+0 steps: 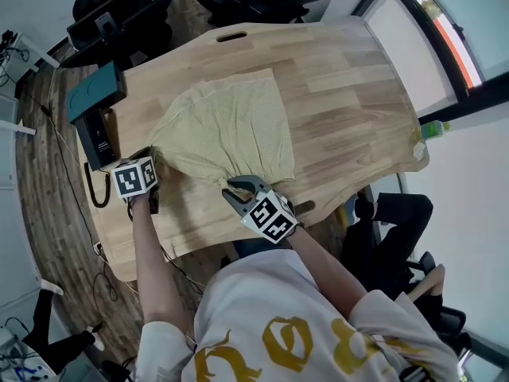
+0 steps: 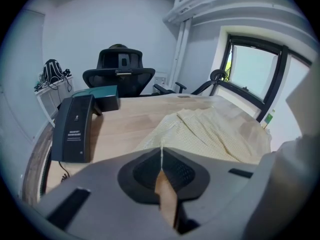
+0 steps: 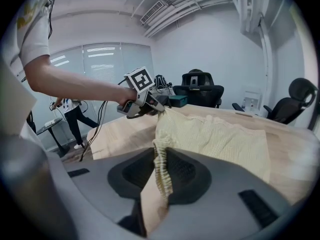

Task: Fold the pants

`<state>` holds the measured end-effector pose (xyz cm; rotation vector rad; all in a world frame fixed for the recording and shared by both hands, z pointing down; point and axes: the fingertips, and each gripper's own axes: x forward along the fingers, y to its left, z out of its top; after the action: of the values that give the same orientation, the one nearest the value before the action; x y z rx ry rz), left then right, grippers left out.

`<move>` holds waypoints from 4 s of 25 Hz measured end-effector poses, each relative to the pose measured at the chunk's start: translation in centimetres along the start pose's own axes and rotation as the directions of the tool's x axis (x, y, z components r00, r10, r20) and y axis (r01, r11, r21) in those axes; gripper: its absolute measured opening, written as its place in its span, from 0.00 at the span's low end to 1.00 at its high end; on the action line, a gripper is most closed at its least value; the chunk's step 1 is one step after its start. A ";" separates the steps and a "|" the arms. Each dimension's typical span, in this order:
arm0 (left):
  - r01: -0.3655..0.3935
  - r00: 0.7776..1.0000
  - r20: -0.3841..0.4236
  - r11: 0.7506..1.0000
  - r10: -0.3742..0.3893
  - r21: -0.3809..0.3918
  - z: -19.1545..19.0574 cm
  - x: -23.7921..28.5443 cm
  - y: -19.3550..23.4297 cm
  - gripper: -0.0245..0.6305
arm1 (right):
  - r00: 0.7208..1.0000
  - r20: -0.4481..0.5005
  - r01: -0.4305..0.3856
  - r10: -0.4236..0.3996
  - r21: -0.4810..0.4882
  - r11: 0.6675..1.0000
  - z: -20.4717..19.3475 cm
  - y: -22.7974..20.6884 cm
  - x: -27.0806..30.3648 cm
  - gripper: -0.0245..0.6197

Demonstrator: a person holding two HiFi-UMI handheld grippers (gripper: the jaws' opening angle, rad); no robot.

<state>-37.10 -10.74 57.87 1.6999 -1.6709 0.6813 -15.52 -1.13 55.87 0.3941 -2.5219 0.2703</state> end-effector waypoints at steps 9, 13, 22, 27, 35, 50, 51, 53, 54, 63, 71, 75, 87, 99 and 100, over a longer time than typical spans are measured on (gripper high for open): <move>0.001 0.998 0.056 0.999 0.001 -0.040 -2.3 -4.4 -0.5 0.06 | 1.000 -0.012 -0.015 0.015 -0.012 1.000 -1.5 4.5 -1.5 0.15; 0.002 0.997 0.074 1.000 -0.001 -0.009 -1.6 -4.9 -0.9 0.06 | 1.000 -0.014 -0.008 0.008 -0.023 1.000 -1.7 4.8 -1.7 0.15; 0.019 0.992 0.124 0.992 -0.035 0.127 4.8 -5.4 -4.1 0.06 | 0.998 0.018 0.057 -0.057 0.000 0.998 -0.3 1.9 -3.2 0.15; 0.043 0.992 0.103 0.971 -0.069 0.236 9.0 -3.5 -8.1 0.06 | 0.993 0.057 0.099 -0.104 0.088 0.991 0.7 -0.2 -5.3 0.15; 0.133 0.981 0.070 0.887 -0.182 0.442 16.0 0.5 -19.1 0.06 | 0.979 0.114 0.136 -0.167 0.237 0.962 0.4 -3.6 -9.2 0.15; 0.322 0.943 -0.320 0.478 -0.087 0.817 4.4 18.0 -33.8 0.06 | 0.923 -0.343 0.312 -0.175 0.400 0.861 -16.4 -9.1 -8.1 0.18; 0.325 0.942 -0.324 0.492 -0.090 0.808 4.2 18.1 -33.5 0.06 | 0.927 -0.338 0.306 -0.166 0.421 0.854 -16.4 -9.1 -8.1 0.18; 0.336 0.937 -0.334 0.525 -0.103 0.782 3.9 18.4 -33.1 0.07 | 0.930 -0.331 0.300 -0.161 0.431 0.851 -16.4 -9.0 -8.2 0.20; 0.342 0.935 -0.337 0.542 -0.111 0.768 4.0 18.4 -33.1 0.07 | 0.931 -0.327 0.301 -0.163 0.431 0.851 -16.4 -9.1 -8.2 0.20; 0.352 0.934 -0.296 0.667 -0.201 0.657 6.5 17.3 -32.5 0.36 | 0.948 -0.279 0.279 -0.156 0.485 0.829 -16.0 -9.9 -9.1 0.29; 0.345 0.938 -0.233 0.756 -0.256 0.557 9.1 14.8 -31.3 0.39 | 0.935 -0.264 0.342 -0.235 0.503 0.794 -16.0 -12.1 -10.9 0.31; 0.307 0.952 -0.202 0.752 -0.232 0.583 9.6 13.5 -30.3 0.39 | 0.921 -0.242 0.390 -0.306 0.523 0.758 -16.0 -13.4 -12.3 0.31; 0.268 0.963 -0.167 0.739 -0.210 0.619 6.7 9.3 -27.7 0.39 | 0.915 -0.167 0.396 -0.368 0.555 0.732 -14.6 -13.8 -14.5 0.31; 0.247 0.965 -0.056 0.822 -0.255 0.513 3.6 2.0 -25.3 0.39 | 0.912 -0.084 0.390 -0.402 0.479 0.786 -10.6 -10.9 -15.1 0.31; 0.248 0.965 -0.053 0.828 -0.257 0.504 2.8 1.3 -25.2 0.39 | 0.912 -0.079 0.390 -0.403 0.474 0.790 -10.5 -10.4 -15.2 0.31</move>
<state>-12.13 -14.33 54.69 2.2493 -1.3024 1.0430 5.37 -4.69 57.04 1.1167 -2.2956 0.7323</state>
